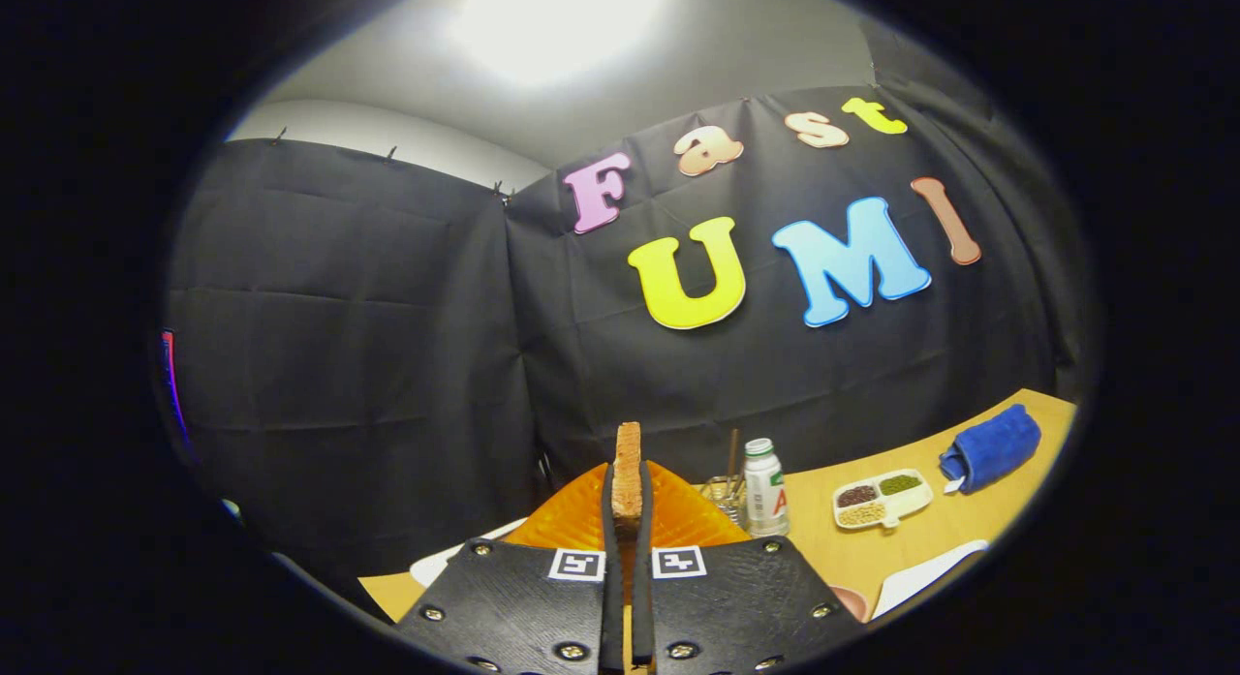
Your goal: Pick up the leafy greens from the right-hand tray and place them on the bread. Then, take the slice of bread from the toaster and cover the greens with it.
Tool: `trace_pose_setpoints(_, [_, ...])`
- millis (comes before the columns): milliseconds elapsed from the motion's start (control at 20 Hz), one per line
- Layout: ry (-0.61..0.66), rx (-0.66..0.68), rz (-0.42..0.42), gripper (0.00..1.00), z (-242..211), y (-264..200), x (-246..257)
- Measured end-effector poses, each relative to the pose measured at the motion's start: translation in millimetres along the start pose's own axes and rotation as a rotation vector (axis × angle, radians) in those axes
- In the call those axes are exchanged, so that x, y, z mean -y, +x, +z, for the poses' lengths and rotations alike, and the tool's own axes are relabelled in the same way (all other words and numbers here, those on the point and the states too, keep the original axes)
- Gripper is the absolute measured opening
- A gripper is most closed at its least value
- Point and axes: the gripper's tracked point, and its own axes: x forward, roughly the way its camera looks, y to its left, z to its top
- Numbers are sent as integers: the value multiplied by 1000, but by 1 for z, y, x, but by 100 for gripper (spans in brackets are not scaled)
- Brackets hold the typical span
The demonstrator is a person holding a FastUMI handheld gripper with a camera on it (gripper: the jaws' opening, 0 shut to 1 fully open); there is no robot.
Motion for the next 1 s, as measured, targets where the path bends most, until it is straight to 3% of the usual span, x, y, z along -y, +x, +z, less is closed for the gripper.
trace_pose_setpoints(250, [-123, -49, -149, 4, -25, -24, 71])
trace_pose_setpoints(450, [-170, -133, -215, 3, -54, -48, 109])
trace_pose_setpoints(1000, [-213, -276, -235, 3, -118, -59, 121])
